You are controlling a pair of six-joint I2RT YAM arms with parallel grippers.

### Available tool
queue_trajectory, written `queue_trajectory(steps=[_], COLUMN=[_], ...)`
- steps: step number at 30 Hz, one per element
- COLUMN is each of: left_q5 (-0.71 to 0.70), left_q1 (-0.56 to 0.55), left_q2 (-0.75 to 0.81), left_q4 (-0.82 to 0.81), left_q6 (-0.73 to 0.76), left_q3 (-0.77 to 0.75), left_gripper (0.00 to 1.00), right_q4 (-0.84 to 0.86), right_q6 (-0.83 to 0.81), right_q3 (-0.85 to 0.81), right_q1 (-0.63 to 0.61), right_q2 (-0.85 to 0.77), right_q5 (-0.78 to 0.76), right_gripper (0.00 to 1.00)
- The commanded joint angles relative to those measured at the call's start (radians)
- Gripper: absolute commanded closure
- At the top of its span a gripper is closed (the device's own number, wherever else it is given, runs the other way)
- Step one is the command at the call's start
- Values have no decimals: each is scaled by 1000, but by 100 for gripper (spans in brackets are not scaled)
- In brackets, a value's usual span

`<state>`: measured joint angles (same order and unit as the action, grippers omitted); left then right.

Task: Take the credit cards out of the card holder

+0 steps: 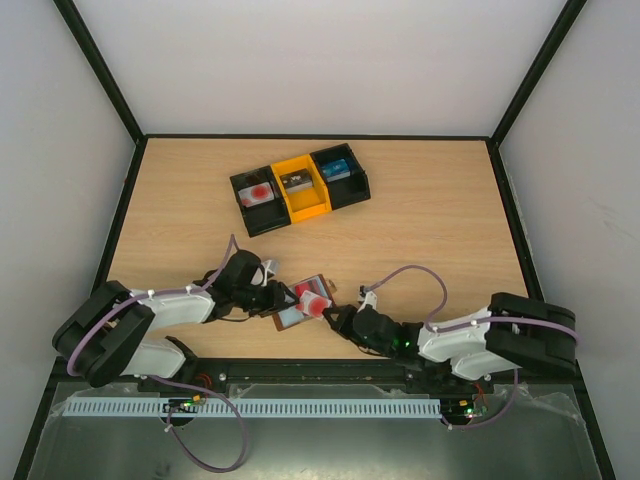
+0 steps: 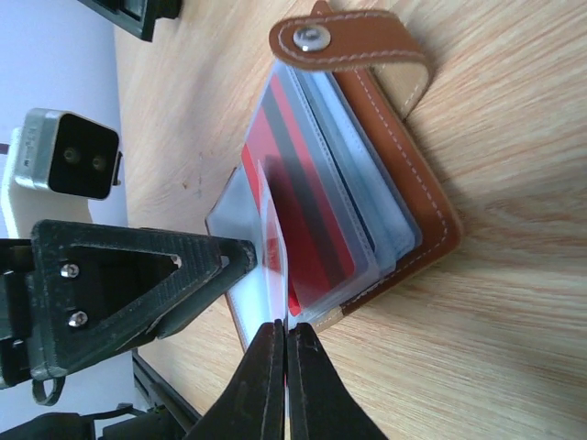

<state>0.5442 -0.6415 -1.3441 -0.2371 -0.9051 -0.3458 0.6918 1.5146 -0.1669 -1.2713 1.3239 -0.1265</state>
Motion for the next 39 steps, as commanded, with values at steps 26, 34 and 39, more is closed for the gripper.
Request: queue_trajectory(steps=[26, 34, 39], left_q5=[130, 173, 190], left_q1=[9, 9, 9], left_q2=[267, 291, 309], left_q4=[-271, -357, -410], left_q6=[-213, -254, -296], left_q3=[102, 118, 135], left_gripper=[38, 54, 72], right_q4=[109, 144, 147], right_q6=[-206, -201, -192], right_q3=[123, 133, 140], right_q1=[-7, -7, -7], right_q2=[-387, -429, -431], right_q5=[-31, -8, -7], right_gripper=[98, 98, 98])
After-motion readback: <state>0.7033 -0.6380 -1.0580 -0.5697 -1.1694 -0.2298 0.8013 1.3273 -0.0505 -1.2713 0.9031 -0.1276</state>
